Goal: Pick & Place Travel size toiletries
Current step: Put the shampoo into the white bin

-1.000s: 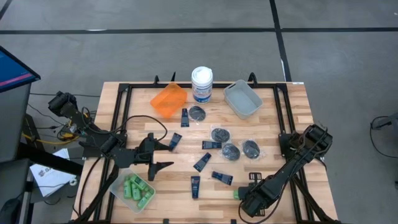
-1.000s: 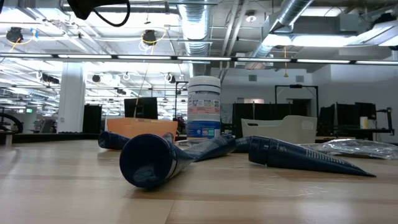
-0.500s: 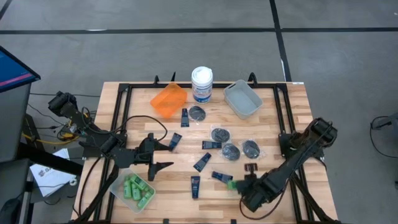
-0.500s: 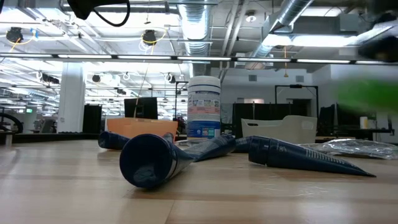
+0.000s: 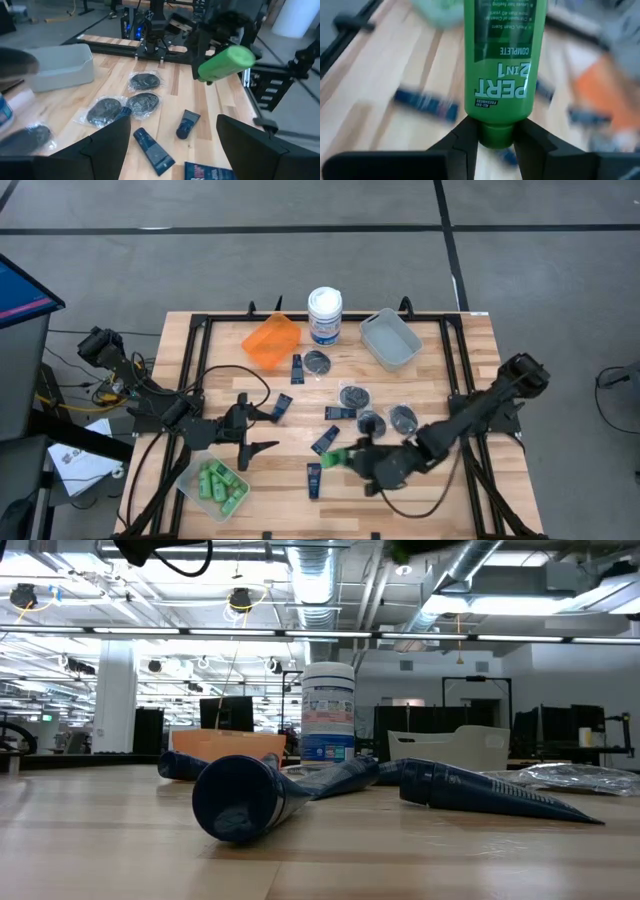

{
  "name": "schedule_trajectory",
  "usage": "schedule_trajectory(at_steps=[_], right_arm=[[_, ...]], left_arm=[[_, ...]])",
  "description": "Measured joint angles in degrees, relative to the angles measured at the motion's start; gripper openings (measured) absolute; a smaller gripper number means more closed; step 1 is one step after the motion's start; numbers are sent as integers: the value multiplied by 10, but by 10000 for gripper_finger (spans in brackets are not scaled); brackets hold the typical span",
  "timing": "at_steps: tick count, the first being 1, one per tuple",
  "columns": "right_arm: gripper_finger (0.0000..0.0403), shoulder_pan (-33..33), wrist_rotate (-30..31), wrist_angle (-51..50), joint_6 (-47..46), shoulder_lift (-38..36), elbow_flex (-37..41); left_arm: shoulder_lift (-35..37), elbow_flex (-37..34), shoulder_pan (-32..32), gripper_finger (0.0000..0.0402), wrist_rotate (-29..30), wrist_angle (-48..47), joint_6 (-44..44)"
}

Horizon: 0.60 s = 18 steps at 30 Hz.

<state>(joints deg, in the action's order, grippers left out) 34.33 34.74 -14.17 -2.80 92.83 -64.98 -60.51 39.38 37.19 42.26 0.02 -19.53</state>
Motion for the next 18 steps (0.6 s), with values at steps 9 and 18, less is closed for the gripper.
schedule_trajectory(at_steps=[9, 18], right_arm=[[89, -61, -4, 178, 166, 13, 0], [92, -115, -79, 268, 187, 13, 0]], left_arm=[[0, 0, 0, 292, -7, 18, 88], [-31, 0, -11, 292, -19, 192, 315]])
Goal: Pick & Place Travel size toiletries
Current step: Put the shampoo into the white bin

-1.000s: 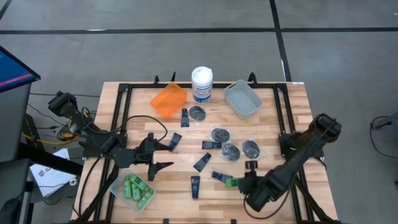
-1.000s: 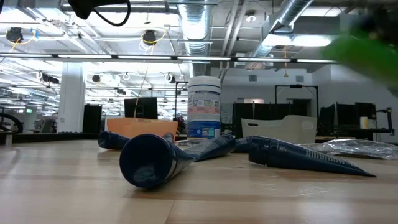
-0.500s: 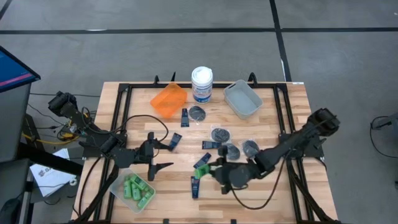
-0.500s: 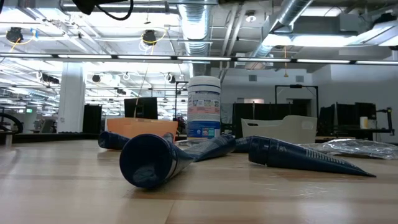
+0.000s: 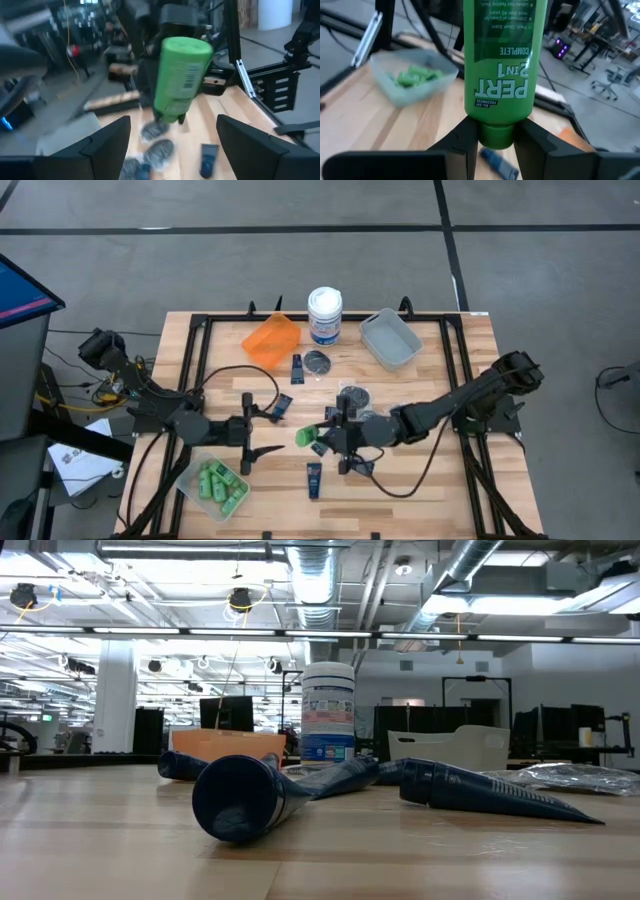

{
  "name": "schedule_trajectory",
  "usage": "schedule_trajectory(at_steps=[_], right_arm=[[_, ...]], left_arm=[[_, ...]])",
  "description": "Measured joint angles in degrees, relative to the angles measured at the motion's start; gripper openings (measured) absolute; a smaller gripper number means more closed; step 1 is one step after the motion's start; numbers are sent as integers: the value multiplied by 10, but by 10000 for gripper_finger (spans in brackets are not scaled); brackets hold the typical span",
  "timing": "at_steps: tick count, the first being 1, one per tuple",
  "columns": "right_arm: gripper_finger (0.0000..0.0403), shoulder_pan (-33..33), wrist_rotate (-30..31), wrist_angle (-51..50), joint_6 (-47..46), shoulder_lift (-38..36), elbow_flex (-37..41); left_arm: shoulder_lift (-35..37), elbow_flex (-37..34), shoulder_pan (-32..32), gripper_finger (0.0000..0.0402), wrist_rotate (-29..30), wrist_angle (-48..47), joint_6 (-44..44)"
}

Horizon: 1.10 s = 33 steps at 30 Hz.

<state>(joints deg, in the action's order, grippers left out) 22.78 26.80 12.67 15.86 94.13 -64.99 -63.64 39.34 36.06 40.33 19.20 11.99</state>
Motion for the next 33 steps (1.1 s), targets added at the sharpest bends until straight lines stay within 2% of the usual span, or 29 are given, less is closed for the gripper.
schedule_trajectory(at_steps=[4, 11, 19, 26, 33], right_arm=[[92, -13, -14, 30, 22, 0, 0], [92, -24, -37, 25, 28, 0, -1], [92, -34, -47, 12, 43, 0, -1], [93, -47, -75, 12, 43, 0, -1], [93, -50, -75, 12, 42, 0, -1]], left_arm=[[-36, 0, -35, 292, -40, 49, 53], [-75, 0, -109, 292, -121, 126, 58], [-75, 0, -149, 292, -265, 173, 58], [-75, 0, -160, 286, -272, 178, 75], [-75, 0, -163, 237, -272, 177, 75]])
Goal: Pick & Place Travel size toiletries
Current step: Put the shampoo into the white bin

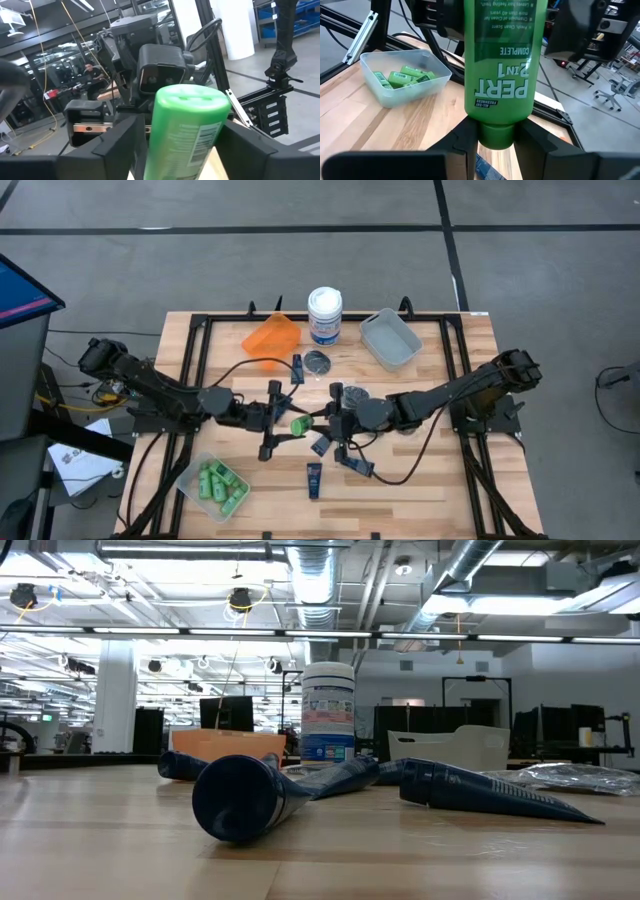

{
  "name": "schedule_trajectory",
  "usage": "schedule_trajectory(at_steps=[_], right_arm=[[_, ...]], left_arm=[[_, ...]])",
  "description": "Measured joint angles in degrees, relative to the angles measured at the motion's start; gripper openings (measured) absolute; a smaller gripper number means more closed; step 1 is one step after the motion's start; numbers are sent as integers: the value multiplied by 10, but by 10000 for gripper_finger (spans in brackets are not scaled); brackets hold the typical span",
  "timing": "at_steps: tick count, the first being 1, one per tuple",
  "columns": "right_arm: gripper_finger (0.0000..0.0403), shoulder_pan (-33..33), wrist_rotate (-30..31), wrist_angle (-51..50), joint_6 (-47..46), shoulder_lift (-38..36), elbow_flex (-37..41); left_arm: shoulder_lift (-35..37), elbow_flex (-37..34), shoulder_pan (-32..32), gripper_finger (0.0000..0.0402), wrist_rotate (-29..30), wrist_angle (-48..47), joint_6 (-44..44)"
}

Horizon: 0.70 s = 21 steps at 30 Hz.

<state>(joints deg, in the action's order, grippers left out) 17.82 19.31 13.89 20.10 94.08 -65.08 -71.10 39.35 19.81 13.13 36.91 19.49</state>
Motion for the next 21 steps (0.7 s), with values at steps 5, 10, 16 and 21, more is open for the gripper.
schedule_trajectory(at_steps=[5, 10, 16, 21], right_arm=[[93, 0, 0, 0, -2, 0, 0], [93, -7, 0, 0, -4, 0, 0], [104, -10, -1, -3, 10, 0, 0], [170, -4, 2, -53, 44, -5, 0]], left_arm=[[0, 0, 0, 186, 0, -1, 2], [0, 0, 0, 154, 2, -1, 3], [0, 0, 0, 169, 5, -5, 2], [0, 0, 0, 164, 8, -22, -6]])
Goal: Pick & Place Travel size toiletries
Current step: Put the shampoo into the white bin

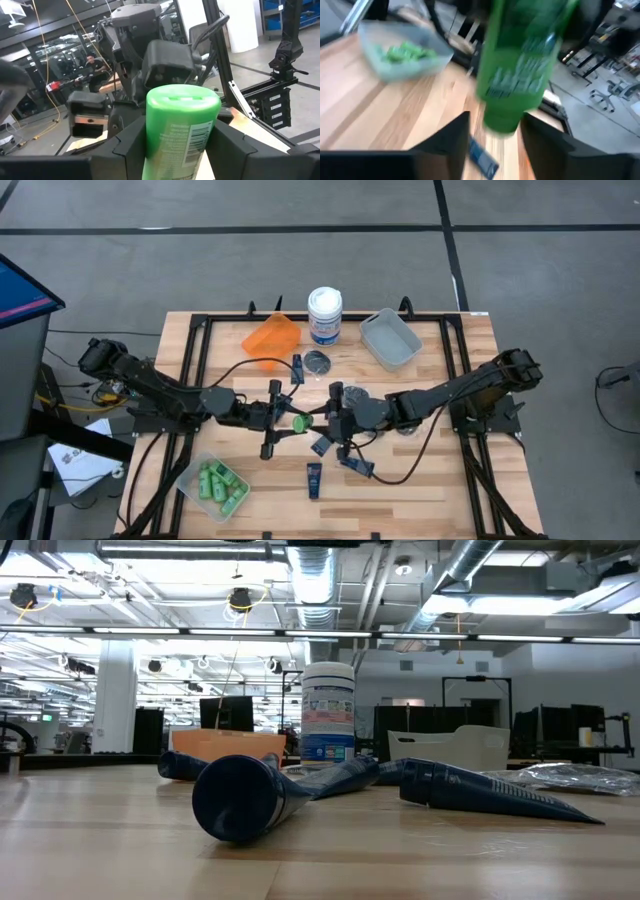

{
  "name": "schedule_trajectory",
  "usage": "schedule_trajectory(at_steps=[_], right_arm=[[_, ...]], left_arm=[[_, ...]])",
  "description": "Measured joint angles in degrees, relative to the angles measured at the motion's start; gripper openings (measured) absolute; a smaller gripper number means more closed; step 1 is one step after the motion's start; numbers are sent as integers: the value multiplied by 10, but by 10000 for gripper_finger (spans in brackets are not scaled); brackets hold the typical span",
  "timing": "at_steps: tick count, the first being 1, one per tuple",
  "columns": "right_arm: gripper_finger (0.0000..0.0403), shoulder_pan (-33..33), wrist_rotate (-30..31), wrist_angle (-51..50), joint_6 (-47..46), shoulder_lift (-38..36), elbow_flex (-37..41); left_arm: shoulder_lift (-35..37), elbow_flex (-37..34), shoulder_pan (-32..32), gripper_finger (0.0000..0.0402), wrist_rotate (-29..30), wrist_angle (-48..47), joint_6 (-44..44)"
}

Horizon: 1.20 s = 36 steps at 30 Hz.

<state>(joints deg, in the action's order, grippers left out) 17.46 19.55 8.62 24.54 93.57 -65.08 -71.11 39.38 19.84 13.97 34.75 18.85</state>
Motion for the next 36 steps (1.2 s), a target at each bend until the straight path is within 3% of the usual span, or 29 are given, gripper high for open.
schedule_trajectory(at_steps=[5, 9, 18, 25, 29, 36], right_arm=[[248, 12, 1, -76, -18, -22, 0], [272, 15, 2, -170, -78, -48, 0], [275, 16, 4, -447, -237, -75, 0], [275, 15, 3, -487, -261, -45, 0], [275, 12, 1, -485, -261, -28, 0], [276, 12, 1, -481, -270, -23, 0]], left_arm=[[0, 0, 1, 165, 0, -13, -12], [1, 0, 2, 167, 27, -58, -52], [15, 1, 37, 171, 8, -268, -355], [29, 0, 82, 171, -98, -406, -621], [39, 0, 104, 171, -168, -440, -736], [52, 0, 154, 171, -200, -503, -876]])
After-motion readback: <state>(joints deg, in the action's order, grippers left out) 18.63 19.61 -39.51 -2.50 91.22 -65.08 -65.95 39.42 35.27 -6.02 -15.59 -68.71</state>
